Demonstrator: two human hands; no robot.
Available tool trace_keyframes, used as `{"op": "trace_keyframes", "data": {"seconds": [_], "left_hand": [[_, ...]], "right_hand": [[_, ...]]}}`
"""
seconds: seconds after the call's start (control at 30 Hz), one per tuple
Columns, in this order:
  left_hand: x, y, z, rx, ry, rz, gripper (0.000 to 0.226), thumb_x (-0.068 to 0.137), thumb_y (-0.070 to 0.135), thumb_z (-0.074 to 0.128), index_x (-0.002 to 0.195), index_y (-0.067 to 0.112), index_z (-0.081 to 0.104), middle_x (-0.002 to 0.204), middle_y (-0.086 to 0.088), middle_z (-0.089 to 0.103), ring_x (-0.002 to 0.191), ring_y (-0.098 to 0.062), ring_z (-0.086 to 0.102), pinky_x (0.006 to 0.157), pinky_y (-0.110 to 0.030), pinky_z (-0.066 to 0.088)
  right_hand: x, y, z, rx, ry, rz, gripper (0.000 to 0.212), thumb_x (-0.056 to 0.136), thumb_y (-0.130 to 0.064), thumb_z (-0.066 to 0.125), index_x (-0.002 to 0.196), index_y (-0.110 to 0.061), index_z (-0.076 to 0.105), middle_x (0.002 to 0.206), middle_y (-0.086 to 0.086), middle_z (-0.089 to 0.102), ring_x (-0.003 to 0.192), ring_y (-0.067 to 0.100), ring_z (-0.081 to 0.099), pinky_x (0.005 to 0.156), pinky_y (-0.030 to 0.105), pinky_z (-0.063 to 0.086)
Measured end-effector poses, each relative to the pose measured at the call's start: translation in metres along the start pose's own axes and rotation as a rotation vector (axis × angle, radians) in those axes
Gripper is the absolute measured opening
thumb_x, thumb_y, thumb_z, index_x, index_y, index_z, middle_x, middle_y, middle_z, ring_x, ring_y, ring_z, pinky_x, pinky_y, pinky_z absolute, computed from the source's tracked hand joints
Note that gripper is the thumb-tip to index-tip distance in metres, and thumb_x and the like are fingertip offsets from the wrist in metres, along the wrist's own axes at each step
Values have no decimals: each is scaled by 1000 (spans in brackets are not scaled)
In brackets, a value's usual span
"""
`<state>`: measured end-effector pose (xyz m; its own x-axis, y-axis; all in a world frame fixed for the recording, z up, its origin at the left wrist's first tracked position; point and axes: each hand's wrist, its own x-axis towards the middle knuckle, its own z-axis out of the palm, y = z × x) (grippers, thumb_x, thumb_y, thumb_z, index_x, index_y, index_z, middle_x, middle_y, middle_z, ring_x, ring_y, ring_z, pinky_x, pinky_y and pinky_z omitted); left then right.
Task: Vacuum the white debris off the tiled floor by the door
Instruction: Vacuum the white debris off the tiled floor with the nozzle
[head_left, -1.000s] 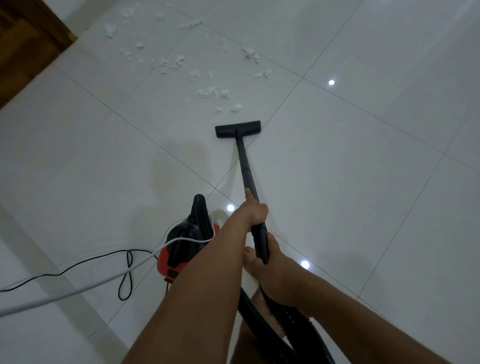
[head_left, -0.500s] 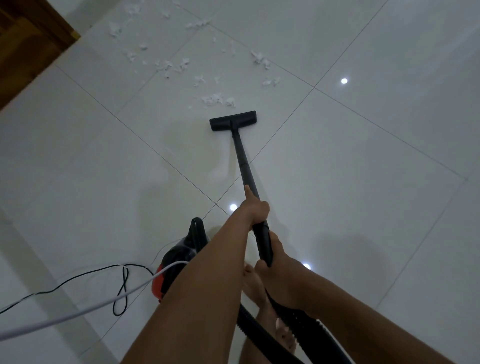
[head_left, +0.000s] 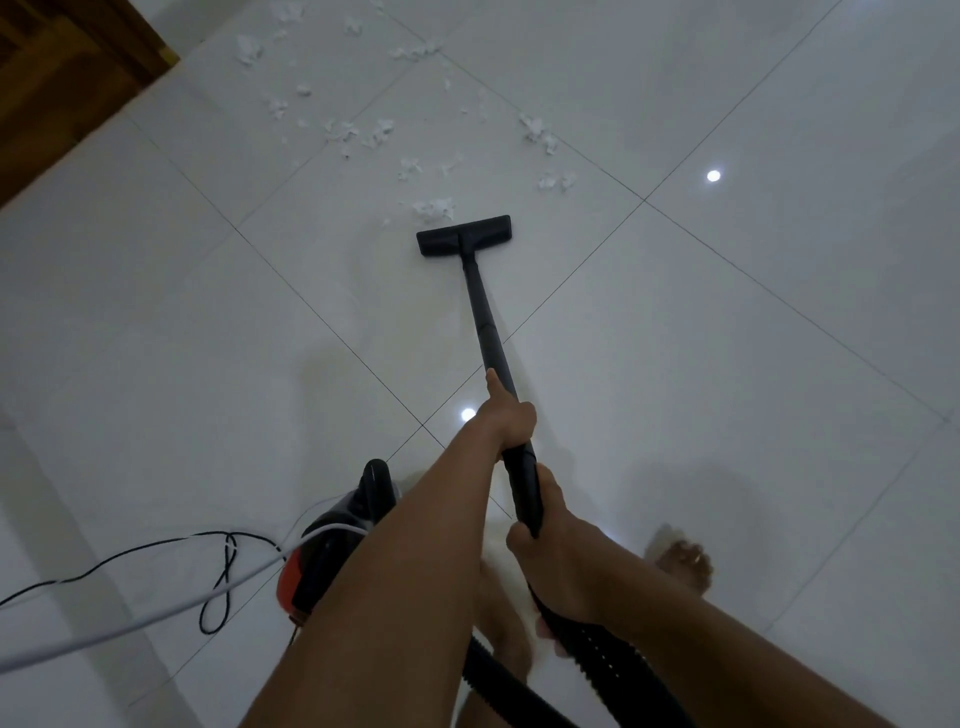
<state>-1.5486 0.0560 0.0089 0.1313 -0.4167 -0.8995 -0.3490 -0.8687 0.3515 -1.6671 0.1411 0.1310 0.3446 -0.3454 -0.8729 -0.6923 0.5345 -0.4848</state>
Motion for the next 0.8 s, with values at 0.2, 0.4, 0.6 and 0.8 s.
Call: {"op": "trace_keyframes", "data": {"seconds": [0.2,0.4,0.6,0.8], "left_hand": [[15,31,12,-126,33,-1,87,101,21,43,155,35,-23,150,-15,40,117,-33,58,101,-48,52],[6,80,49,-285,88,-29,88,98,20,46,157,37,-17,144,-14,47,115,-32,60,98,-47,54],[-12,121,87,-350,110,-66,87,99,20,46,158,35,-16,143,-16,48,115,-31,59,90,-40,55],[-17,136,107,-525,134,-73,90,96,11,47,159,35,-12,113,-16,63,87,-23,62,92,-43,57]], "right_hand": [[13,-2,-45,-89,-44,55,76,107,-29,40,157,-39,-17,103,20,62,82,31,69,86,46,60],[-11,3,-124,-97,-121,56,70,108,-28,39,157,-43,-9,88,19,59,49,19,60,43,30,54],[-39,12,-187,-185,-194,37,68,107,-26,39,158,-39,-5,87,19,61,52,20,60,51,33,59],[-50,17,-217,-332,-176,-33,68,108,-27,38,162,-29,-4,88,7,59,57,11,58,38,14,43]]}}
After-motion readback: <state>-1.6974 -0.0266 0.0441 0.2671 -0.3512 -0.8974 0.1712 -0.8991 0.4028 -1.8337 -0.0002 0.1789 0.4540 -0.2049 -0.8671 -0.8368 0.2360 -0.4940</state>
